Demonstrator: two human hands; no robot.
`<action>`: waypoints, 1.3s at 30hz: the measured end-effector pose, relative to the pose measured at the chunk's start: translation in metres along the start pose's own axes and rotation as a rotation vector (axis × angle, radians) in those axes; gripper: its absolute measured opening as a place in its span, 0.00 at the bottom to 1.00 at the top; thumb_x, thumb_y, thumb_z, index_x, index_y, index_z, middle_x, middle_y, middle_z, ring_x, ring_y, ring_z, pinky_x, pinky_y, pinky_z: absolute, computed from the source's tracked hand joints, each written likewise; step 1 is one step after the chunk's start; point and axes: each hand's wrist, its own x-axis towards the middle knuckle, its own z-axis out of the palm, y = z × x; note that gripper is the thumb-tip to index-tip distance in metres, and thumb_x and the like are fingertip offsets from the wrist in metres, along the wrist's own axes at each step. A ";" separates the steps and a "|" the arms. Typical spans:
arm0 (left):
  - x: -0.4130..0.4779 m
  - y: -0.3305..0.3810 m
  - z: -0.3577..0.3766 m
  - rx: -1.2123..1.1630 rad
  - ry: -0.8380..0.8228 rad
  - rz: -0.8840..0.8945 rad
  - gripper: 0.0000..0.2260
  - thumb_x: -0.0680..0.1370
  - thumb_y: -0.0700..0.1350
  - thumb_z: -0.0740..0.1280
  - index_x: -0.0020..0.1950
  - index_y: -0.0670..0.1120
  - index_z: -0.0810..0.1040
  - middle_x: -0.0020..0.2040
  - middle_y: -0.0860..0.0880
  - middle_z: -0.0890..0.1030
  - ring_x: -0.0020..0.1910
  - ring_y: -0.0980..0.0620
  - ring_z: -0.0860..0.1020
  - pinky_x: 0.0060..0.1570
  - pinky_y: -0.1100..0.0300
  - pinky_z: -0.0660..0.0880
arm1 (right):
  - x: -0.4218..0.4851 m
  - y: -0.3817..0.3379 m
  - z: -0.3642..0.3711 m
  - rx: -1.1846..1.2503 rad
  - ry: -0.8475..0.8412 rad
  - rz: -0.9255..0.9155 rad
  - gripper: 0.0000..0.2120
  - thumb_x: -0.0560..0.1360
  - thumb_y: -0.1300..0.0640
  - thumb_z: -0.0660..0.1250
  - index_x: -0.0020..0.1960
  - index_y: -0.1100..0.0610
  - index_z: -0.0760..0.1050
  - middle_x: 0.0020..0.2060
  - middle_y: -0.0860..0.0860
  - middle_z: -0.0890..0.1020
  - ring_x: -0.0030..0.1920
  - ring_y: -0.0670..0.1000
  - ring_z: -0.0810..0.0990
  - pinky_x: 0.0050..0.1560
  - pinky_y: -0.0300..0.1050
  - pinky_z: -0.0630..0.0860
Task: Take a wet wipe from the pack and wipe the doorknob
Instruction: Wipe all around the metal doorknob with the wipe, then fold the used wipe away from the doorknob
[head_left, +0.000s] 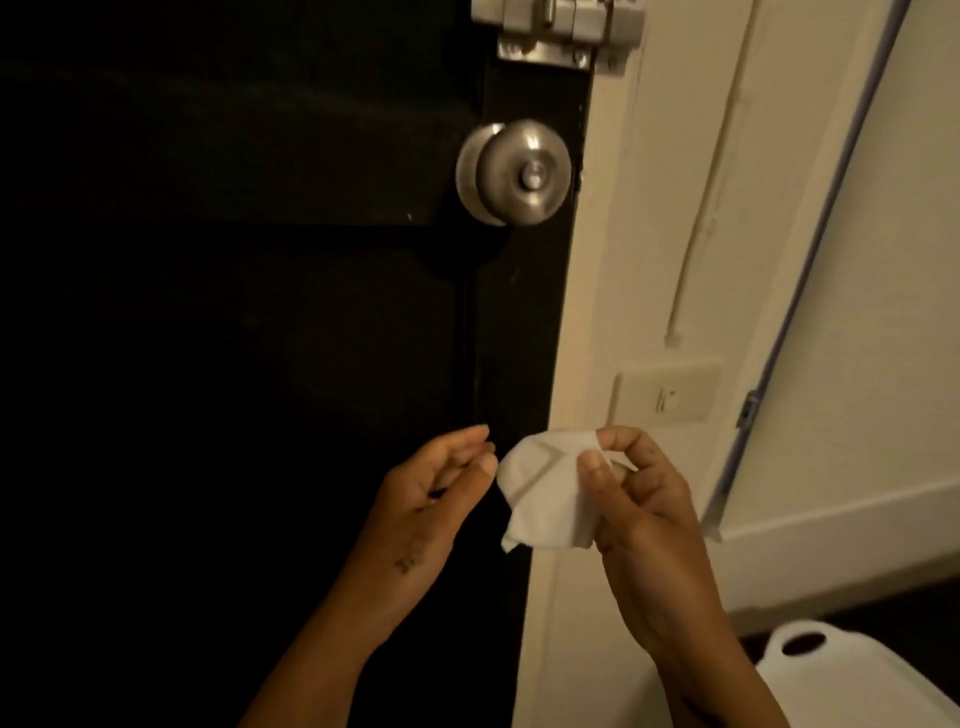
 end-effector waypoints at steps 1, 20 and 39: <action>-0.004 -0.008 0.005 -0.011 -0.037 -0.042 0.14 0.68 0.58 0.65 0.52 0.60 0.76 0.50 0.63 0.81 0.49 0.71 0.77 0.42 0.79 0.71 | -0.006 0.007 -0.004 -0.012 0.004 0.025 0.07 0.67 0.51 0.63 0.42 0.53 0.72 0.34 0.50 0.84 0.37 0.46 0.81 0.33 0.38 0.76; -0.005 -0.103 0.163 0.035 -0.355 -0.237 0.07 0.74 0.44 0.67 0.36 0.48 0.76 0.27 0.60 0.77 0.28 0.64 0.72 0.31 0.71 0.69 | -0.085 0.052 -0.157 -0.150 0.641 0.376 0.09 0.76 0.60 0.61 0.39 0.58 0.76 0.39 0.55 0.82 0.43 0.57 0.79 0.42 0.51 0.76; 0.044 -0.194 0.402 0.152 -0.605 -0.418 0.09 0.77 0.42 0.65 0.36 0.48 0.73 0.33 0.46 0.74 0.33 0.50 0.71 0.35 0.58 0.69 | -0.115 0.081 -0.387 -0.209 0.520 0.901 0.04 0.72 0.58 0.69 0.42 0.59 0.79 0.35 0.53 0.79 0.35 0.50 0.76 0.37 0.42 0.72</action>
